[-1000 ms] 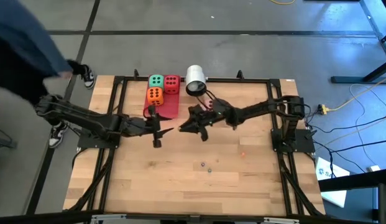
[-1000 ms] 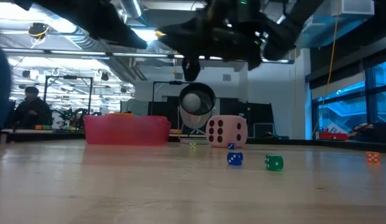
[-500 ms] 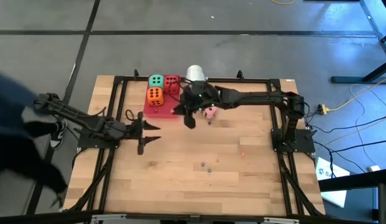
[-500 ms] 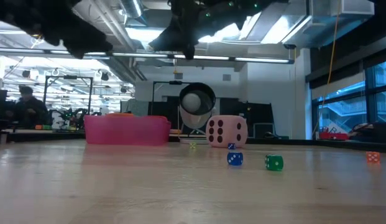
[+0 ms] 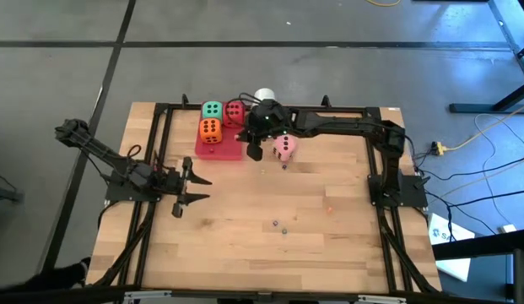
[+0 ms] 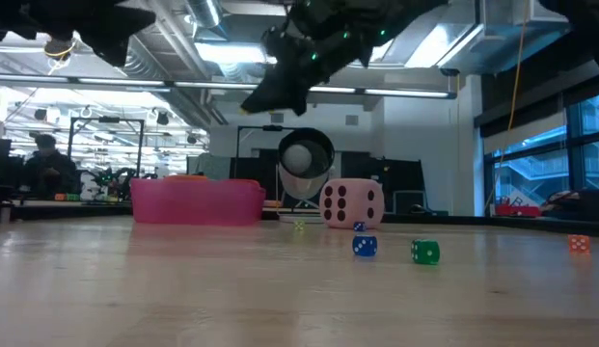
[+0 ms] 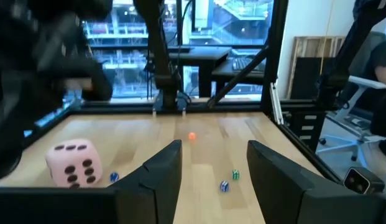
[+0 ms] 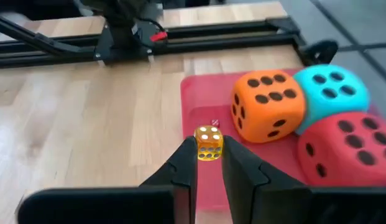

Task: Pick & Place Dice
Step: Put the small yellow dice into the red bin

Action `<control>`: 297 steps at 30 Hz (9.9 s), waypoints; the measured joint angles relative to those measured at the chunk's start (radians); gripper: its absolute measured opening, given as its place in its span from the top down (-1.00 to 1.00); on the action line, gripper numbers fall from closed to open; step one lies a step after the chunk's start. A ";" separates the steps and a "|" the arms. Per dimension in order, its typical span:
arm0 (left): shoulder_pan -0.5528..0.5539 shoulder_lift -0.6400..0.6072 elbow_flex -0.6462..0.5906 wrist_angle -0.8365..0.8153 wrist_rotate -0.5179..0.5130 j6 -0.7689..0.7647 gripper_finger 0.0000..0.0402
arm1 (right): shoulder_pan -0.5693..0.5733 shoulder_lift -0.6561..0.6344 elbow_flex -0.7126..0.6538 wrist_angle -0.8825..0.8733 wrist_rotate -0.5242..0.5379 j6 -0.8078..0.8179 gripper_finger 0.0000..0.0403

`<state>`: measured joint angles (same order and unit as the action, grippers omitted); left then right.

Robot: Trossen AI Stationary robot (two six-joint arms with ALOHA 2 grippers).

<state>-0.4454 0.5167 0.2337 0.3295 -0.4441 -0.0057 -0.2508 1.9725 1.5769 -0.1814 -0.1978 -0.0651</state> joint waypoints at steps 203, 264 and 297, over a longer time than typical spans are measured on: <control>0.528 0.865 0.266 0.579 0.575 -0.611 0.70 | 0.337 -0.308 -0.647 0.629 0.493 -0.347 0.74; 0.526 0.866 0.264 0.575 0.576 -0.557 0.85 | 0.335 -0.310 -0.647 0.628 0.495 -0.359 0.54; 0.525 0.500 0.267 0.112 0.408 -0.244 0.89 | 0.361 -0.732 -0.877 0.636 0.602 -0.237 -0.33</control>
<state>0.0799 1.0164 0.5003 0.4420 -0.0359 -0.2498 0.1104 1.2400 0.7003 0.4543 0.4041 -0.3017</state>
